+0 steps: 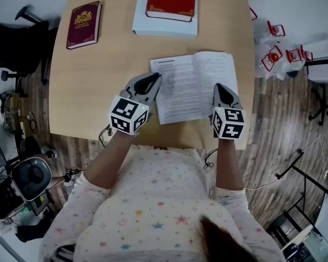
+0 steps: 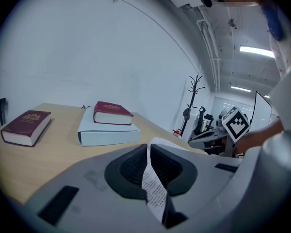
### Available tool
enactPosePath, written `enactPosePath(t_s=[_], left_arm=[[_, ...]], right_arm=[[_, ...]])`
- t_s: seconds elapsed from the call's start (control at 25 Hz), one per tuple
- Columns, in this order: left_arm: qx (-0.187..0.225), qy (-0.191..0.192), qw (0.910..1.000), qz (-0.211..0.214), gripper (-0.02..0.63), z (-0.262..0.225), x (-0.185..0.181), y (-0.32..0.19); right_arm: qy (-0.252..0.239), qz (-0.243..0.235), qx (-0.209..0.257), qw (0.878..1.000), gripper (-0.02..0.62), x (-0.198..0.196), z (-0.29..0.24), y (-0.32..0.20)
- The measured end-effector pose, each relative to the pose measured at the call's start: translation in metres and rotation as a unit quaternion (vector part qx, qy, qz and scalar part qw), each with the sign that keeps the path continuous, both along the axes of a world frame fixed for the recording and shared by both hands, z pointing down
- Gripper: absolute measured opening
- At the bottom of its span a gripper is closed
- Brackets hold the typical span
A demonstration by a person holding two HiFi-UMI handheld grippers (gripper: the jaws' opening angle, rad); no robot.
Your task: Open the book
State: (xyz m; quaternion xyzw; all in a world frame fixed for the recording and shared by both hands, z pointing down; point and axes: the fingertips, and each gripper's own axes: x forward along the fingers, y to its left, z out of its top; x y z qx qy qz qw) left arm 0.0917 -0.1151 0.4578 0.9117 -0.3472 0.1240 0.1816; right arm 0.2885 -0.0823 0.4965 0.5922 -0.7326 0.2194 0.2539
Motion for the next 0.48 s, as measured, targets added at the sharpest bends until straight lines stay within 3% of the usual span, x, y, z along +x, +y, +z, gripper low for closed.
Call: enactPosePath(t_s=[0.48], left_arm=[[0.042, 0.011, 0.9981, -0.045, 0.031, -0.033, -0.03, -0.009]], right_arm=[[-0.009, -0.013, 0.042, 0.999, 0.002, -0.02, -0.038, -0.01]])
